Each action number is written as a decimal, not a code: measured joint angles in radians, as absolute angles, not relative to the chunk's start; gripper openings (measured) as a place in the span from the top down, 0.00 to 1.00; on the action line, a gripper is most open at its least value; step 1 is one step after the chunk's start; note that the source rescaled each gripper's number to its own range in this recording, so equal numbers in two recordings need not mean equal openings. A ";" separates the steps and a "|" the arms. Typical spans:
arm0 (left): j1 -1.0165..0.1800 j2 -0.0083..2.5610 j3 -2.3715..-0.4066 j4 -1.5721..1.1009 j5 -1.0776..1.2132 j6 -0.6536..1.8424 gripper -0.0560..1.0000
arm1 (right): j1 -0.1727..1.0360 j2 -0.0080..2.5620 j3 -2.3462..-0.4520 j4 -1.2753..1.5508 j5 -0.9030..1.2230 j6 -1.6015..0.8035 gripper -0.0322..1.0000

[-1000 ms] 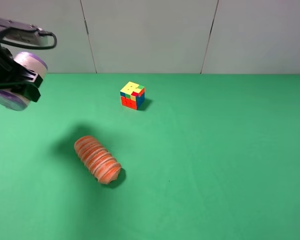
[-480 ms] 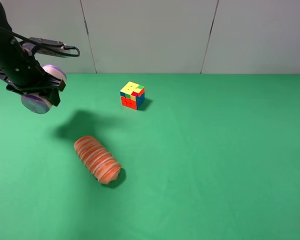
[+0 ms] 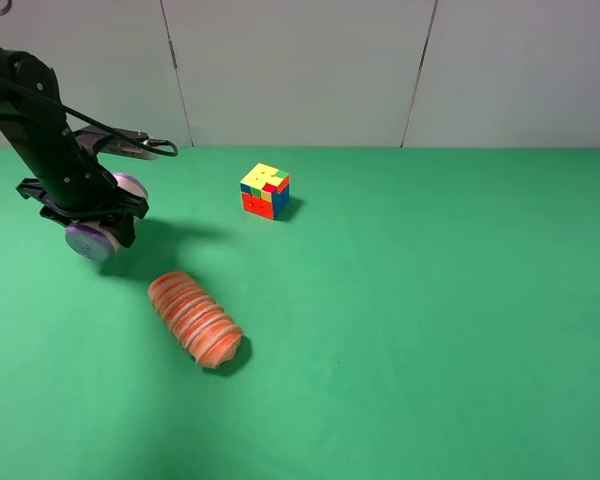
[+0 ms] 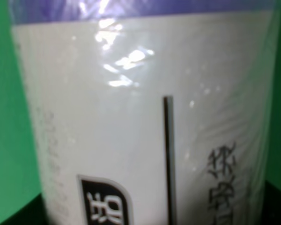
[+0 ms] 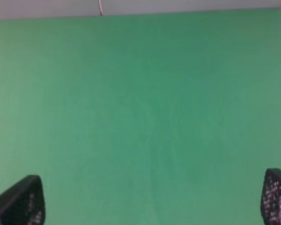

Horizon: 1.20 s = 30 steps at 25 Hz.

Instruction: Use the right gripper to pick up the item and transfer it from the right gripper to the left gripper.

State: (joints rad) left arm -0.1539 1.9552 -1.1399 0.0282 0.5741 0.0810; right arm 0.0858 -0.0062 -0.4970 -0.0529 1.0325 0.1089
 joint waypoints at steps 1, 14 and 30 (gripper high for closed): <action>-0.154 1.960 -1.140 0.028 0.568 0.081 0.95 | 0.086 -0.006 -0.497 -0.053 1.033 0.109 0.00; -0.154 1.968 -1.140 0.025 0.547 0.081 0.95 | 0.086 -0.006 -0.497 -0.053 1.033 0.109 0.00; -0.154 1.976 -1.143 -0.006 0.520 0.078 0.00 | 0.086 -0.006 -0.497 -0.053 1.033 0.109 0.00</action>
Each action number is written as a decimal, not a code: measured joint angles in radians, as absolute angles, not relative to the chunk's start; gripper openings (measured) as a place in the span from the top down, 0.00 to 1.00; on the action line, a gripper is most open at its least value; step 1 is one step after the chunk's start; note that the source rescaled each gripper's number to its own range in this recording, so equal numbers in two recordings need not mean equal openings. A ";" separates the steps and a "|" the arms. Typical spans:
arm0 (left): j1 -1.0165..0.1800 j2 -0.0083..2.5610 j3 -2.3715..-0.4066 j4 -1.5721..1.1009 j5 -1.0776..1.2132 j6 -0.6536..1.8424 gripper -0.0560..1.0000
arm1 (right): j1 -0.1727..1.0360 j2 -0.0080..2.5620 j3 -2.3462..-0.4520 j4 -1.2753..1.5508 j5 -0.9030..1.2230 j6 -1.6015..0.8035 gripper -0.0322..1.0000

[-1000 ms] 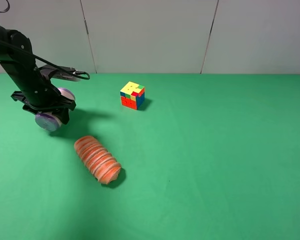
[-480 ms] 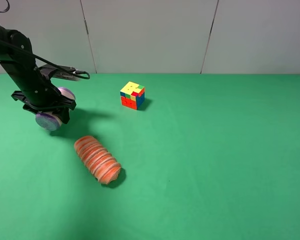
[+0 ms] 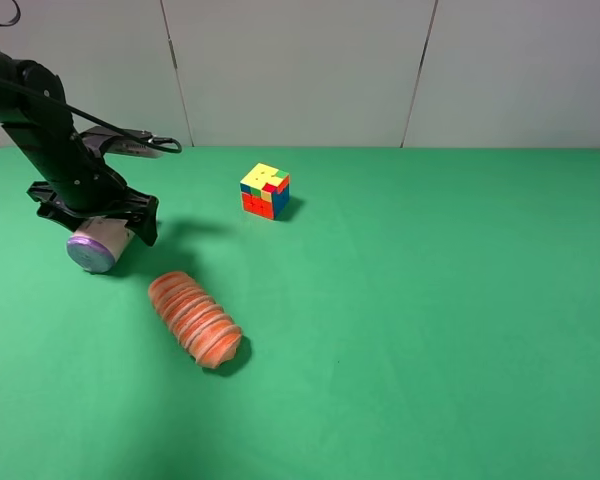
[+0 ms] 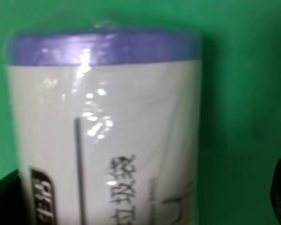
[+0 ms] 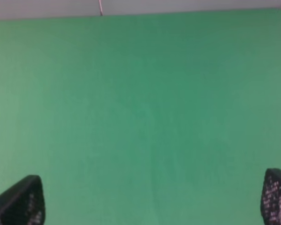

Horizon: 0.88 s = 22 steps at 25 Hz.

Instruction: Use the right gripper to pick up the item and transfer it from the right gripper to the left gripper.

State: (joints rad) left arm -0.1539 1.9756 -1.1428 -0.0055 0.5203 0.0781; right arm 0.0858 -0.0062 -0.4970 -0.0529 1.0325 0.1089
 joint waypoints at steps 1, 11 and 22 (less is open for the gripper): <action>-0.154 1.976 -1.143 -0.006 0.521 0.078 0.00 | 0.086 -0.006 -0.497 -0.053 1.033 0.109 0.00; -0.154 1.943 -1.144 -0.009 0.600 0.077 0.00 | 0.086 -0.006 -0.497 -0.053 1.033 0.109 0.00; -0.154 1.684 -1.144 -0.009 0.817 0.067 0.00 | 0.086 -0.006 -0.497 -0.052 1.033 0.109 0.00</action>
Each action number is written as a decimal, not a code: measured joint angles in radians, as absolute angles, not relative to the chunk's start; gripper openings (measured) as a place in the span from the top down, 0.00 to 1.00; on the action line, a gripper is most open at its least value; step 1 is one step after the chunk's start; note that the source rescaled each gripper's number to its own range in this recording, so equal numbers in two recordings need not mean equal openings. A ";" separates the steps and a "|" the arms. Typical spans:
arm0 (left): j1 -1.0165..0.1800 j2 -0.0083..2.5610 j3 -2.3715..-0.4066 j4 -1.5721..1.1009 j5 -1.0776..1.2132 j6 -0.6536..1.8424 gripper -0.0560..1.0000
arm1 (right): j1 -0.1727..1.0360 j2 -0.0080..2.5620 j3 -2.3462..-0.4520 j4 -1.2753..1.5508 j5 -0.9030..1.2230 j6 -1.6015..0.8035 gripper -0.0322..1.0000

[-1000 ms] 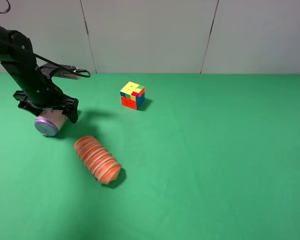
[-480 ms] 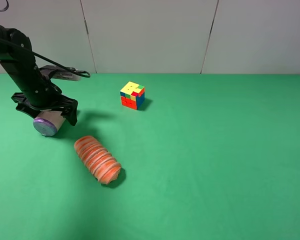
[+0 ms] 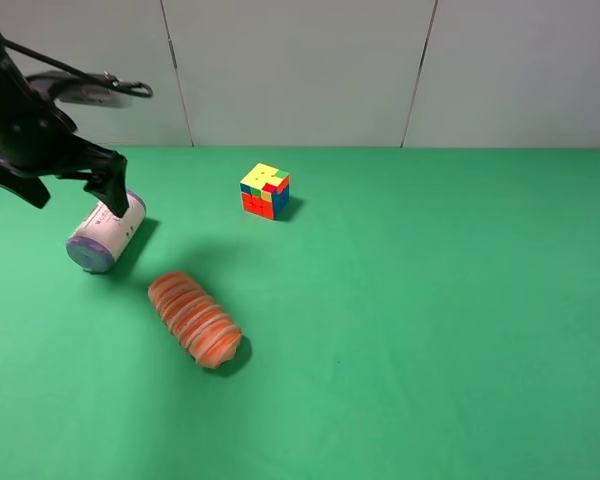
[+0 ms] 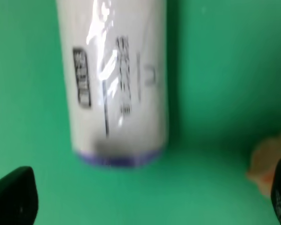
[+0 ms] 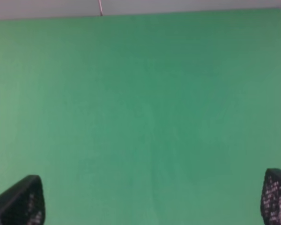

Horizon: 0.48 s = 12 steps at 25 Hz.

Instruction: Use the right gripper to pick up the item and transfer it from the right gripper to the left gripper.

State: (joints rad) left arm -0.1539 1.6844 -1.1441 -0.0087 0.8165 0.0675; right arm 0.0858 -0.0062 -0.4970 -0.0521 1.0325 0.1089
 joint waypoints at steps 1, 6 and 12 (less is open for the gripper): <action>-0.154 1.651 -1.144 -0.009 0.838 0.060 0.00 | 0.086 -0.006 -0.497 -0.052 1.032 0.109 0.00; -0.154 1.465 -1.144 0.000 0.938 0.047 0.00 | 0.086 -0.006 -0.497 -0.052 1.032 0.109 0.00; -0.154 1.213 -1.144 0.000 1.040 0.046 0.00 | 0.086 -0.006 -0.497 -0.052 1.032 0.109 0.00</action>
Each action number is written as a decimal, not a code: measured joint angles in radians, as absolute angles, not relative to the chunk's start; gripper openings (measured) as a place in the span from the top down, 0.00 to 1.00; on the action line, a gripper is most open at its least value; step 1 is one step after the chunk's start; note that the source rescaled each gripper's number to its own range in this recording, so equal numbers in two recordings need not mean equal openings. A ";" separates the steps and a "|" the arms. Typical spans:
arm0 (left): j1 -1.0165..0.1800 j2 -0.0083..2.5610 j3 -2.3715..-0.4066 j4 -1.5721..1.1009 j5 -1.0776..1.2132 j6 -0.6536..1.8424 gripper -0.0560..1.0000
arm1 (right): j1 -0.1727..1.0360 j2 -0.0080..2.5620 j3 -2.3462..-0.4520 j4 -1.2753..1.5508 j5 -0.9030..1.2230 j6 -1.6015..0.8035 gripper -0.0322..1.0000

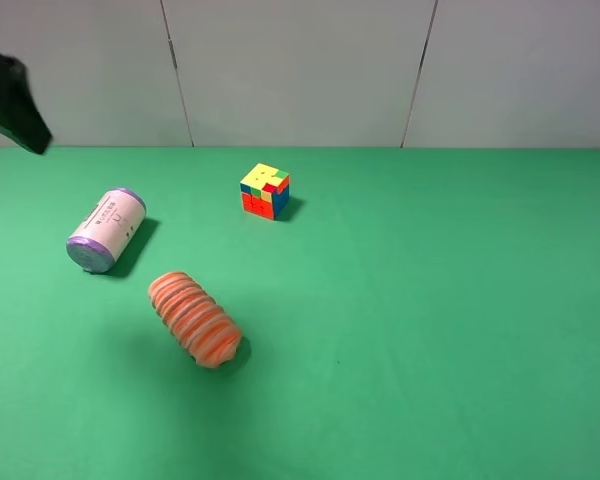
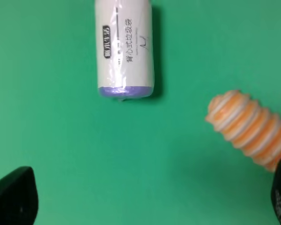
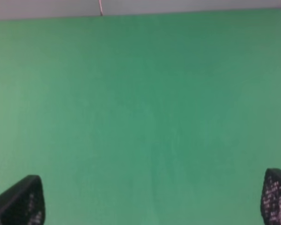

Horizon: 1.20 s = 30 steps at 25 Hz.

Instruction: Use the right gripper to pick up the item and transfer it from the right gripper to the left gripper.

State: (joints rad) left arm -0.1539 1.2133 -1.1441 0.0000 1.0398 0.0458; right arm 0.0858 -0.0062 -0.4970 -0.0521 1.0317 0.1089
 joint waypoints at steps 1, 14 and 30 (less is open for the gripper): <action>-0.154 1.169 -1.144 0.000 1.058 0.044 0.00 | 0.086 -0.006 -0.497 -0.052 1.032 0.109 0.00; -0.154 0.533 -0.968 0.007 1.175 0.040 0.00 | 0.086 -0.006 -0.497 -0.052 1.032 0.110 0.00; -0.154 -0.006 -0.655 0.007 1.091 0.040 0.02 | 0.086 -0.006 -0.497 -0.052 1.032 0.110 0.00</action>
State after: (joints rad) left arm -0.1539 -0.0058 -0.6547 0.0071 1.0910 0.0397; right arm 0.0858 -0.0062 -0.4970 -0.0521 1.0317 0.1101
